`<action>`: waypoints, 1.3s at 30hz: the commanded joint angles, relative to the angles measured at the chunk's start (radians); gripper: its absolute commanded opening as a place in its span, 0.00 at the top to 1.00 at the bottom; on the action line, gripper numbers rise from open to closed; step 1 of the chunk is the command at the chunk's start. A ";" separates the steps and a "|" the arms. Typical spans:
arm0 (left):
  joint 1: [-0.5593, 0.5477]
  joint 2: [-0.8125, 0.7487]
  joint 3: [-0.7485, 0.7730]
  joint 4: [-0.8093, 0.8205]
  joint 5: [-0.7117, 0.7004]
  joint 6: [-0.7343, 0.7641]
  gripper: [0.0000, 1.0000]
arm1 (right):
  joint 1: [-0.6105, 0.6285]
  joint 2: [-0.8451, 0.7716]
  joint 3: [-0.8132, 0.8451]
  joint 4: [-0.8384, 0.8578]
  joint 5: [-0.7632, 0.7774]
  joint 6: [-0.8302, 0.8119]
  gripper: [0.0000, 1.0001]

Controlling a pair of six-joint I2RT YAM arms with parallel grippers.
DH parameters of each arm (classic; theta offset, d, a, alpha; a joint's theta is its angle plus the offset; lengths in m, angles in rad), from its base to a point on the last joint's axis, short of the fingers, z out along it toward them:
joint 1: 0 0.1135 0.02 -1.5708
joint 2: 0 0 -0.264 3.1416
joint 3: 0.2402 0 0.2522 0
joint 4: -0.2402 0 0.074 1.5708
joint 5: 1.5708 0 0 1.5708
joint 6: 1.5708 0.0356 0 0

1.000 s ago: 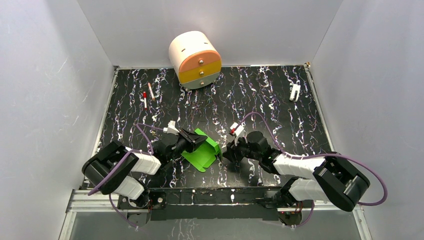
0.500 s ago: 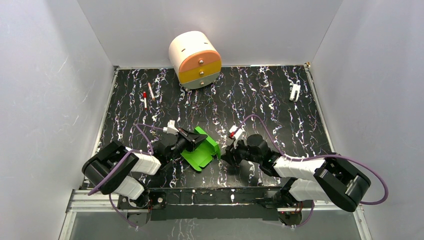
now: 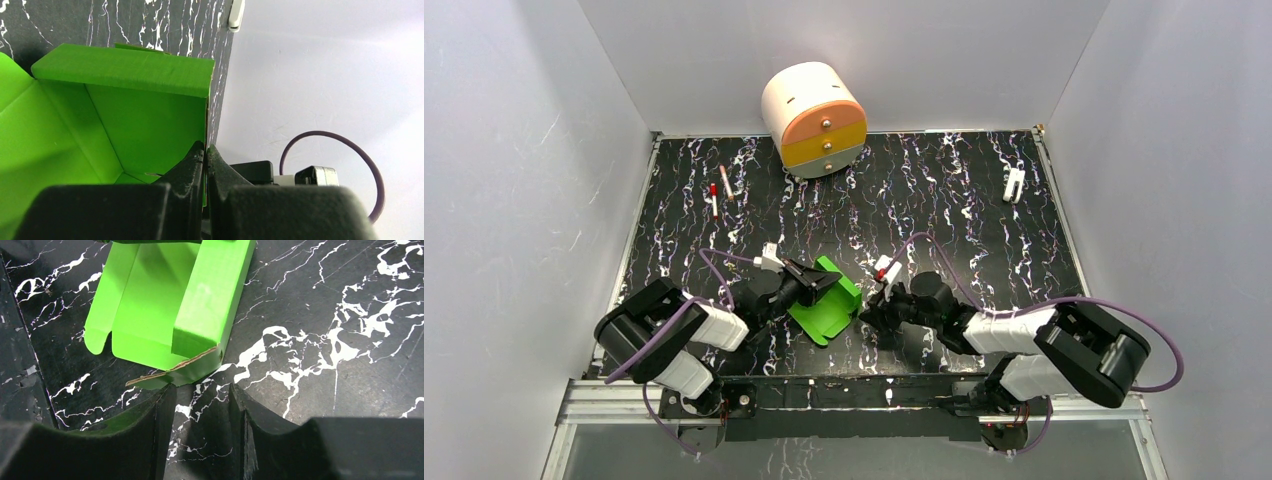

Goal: Fold the paper box

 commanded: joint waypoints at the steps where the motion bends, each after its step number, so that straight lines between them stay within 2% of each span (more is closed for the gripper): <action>1: -0.022 0.010 -0.015 0.057 -0.051 0.000 1.00 | 0.027 0.022 0.024 0.144 0.043 0.011 0.47; 19: -0.072 0.036 -0.062 0.116 -0.071 -0.018 1.00 | 0.113 0.100 -0.019 0.346 0.325 0.099 0.46; 30: -0.106 0.021 -0.100 0.132 -0.125 -0.023 1.00 | 0.202 0.183 -0.041 0.459 0.655 0.194 0.48; 39: -0.131 0.016 -0.120 0.133 -0.148 -0.033 1.00 | 0.227 0.275 -0.002 0.506 0.744 0.154 0.54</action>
